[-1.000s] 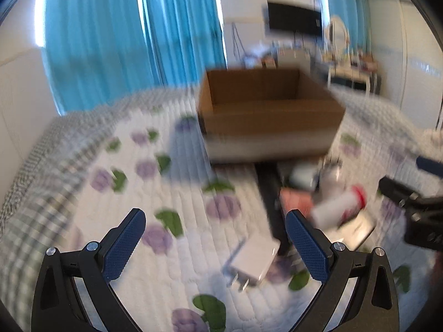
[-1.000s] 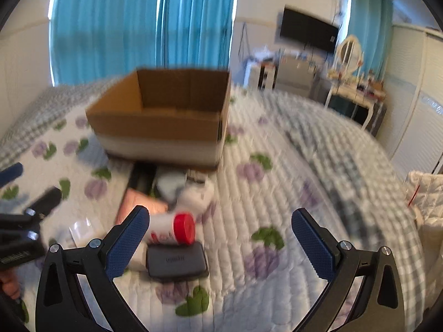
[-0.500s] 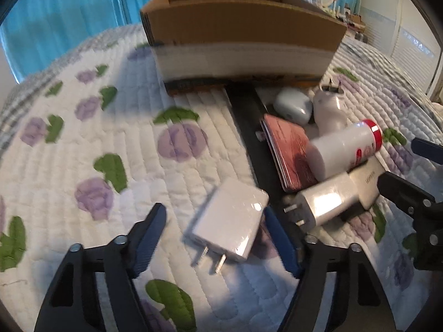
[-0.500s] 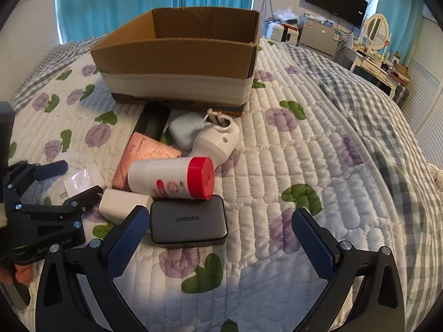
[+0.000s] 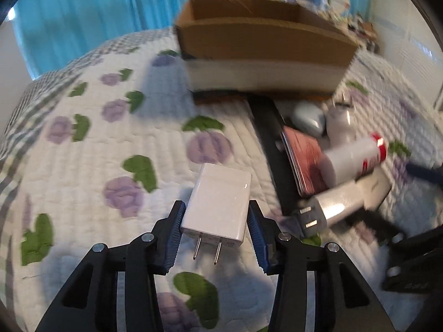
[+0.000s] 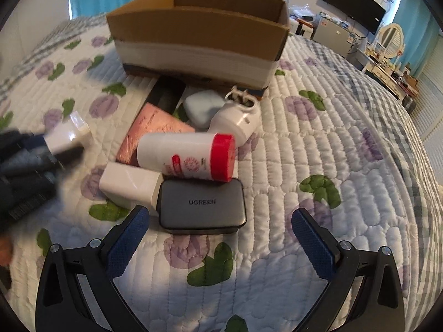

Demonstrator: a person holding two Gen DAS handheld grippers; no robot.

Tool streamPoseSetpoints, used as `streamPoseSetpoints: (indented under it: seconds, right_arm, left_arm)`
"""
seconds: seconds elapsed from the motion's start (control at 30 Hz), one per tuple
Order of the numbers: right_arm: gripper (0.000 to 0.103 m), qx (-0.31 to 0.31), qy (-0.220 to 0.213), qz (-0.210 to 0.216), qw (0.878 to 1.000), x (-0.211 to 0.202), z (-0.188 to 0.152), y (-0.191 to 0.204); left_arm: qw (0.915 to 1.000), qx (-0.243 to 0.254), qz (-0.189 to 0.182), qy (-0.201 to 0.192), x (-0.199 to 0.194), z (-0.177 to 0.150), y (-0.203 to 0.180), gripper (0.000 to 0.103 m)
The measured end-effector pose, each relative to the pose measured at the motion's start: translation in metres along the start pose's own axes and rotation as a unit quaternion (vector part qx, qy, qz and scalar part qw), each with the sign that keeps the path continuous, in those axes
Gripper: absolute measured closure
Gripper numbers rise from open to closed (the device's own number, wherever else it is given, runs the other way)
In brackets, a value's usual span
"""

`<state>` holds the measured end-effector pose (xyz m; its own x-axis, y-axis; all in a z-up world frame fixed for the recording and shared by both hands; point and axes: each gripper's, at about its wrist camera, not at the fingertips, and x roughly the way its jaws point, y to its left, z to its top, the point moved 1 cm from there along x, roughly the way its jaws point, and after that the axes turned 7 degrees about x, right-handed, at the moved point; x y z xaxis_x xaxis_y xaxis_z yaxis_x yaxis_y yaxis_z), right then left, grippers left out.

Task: Organize rigid objects
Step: 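Grasp the white charger with the left tool while the right tool grasps the grey UGREEN power bank, then carry both items over the box and open both tools to drop them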

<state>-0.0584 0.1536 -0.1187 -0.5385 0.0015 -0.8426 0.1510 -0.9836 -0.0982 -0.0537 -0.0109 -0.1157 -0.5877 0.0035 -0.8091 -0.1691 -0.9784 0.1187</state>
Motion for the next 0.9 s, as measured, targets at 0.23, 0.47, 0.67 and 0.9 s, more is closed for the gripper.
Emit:
streamPoseSetpoints:
  seconds: [0.23,0.47,0.67,0.9]
  right_arm:
    - [0.019,-0.003,0.03,0.001,1.0,0.024,0.003,0.005]
    - [0.036,0.004,0.023,0.027,0.999,0.022,0.004,0.006]
    - [0.036,0.031,-0.026,0.028,0.999,-0.008,0.003,-0.005]
    - [0.036,0.042,-0.08,0.038,0.995,-0.054,0.013,-0.015]
  left_arm:
    - [0.9998,-0.009,0.006,-0.016,-0.003,0.006,0.009,0.058]
    - [0.9997,-0.008,0.006,-0.022,-0.006,0.012,0.011,0.061]
    - [0.9993,-0.012,-0.004,-0.034,-0.017,0.013,0.007,0.061]
    - [0.9979,-0.028,-0.01,-0.058,-0.05,0.028,0.007,0.061]
